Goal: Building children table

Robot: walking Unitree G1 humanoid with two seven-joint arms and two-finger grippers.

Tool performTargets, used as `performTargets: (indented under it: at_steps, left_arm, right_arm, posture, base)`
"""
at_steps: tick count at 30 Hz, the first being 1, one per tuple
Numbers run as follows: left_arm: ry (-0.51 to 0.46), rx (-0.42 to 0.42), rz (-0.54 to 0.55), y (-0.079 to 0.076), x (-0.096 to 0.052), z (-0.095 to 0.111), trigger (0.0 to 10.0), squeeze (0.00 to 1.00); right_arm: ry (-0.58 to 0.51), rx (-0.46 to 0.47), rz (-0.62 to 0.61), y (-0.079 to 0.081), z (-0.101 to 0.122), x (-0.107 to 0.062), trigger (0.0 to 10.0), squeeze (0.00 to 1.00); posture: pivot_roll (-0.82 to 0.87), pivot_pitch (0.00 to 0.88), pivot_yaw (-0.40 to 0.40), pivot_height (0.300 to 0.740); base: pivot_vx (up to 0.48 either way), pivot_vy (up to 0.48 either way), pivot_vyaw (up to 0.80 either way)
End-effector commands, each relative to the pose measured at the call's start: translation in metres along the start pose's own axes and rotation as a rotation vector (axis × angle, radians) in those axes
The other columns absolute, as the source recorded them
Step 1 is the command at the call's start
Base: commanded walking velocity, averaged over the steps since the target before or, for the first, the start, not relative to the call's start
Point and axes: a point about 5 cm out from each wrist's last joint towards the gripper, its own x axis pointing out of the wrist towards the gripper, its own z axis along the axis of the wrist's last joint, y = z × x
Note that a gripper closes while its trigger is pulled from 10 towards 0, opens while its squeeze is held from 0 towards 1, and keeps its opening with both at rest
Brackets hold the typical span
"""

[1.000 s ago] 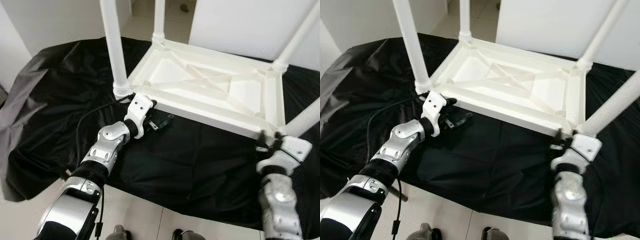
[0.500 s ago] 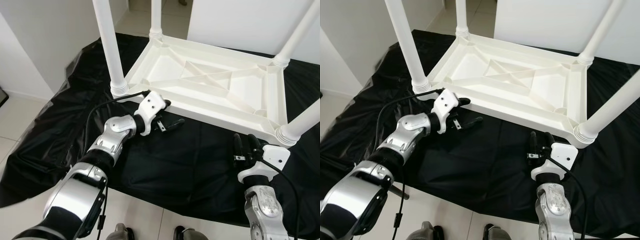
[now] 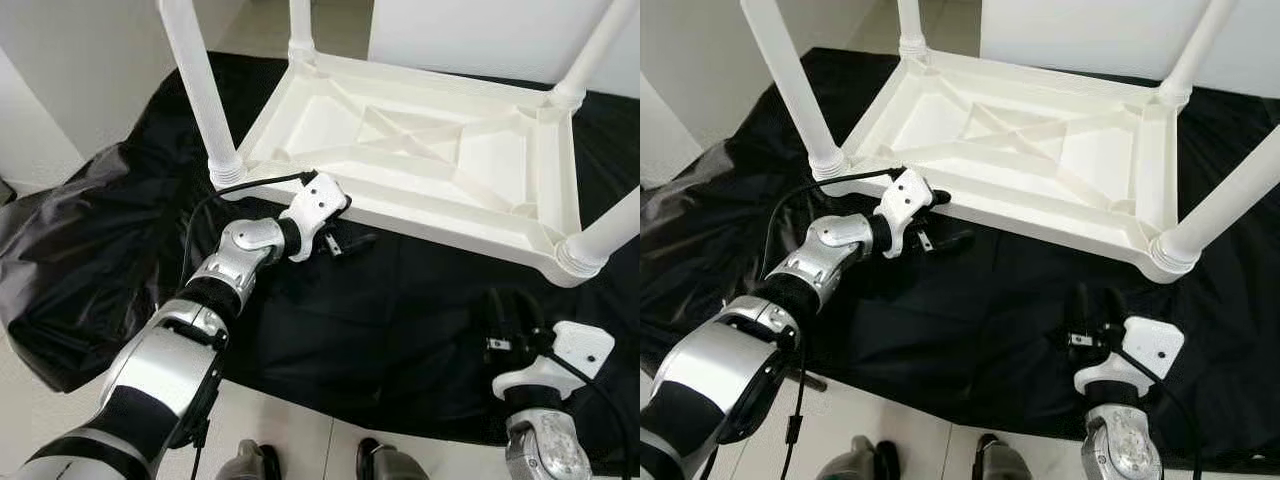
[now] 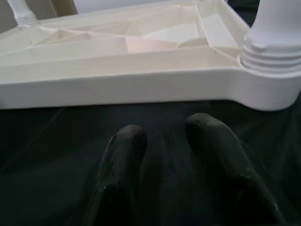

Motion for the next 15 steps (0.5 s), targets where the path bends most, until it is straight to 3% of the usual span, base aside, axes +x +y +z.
performTargets:
  at_steps: [1, 15]
  left_arm:
    - [0.022, 0.019, -0.043, -0.004, 0.002, -0.002, 10.0, 0.0]
    - [0.044, 0.063, -0.076, -0.004, 0.014, 0.009, 10.0, 0.0]
  right_arm:
    - [0.012, 0.003, -0.011, -0.001, 0.001, -0.004, 10.0, 0.0]
    - [0.036, 0.011, -0.039, 0.002, 0.005, -0.015, 10.0, 0.0]
  posture:
    - [-0.15, 0.235, 0.1, 0.74]
    - [-0.18, 0.265, 0.134, 0.74]
  base:
    - [0.0, 0.0, 0.0]
    - [0.0, 0.0, 0.0]
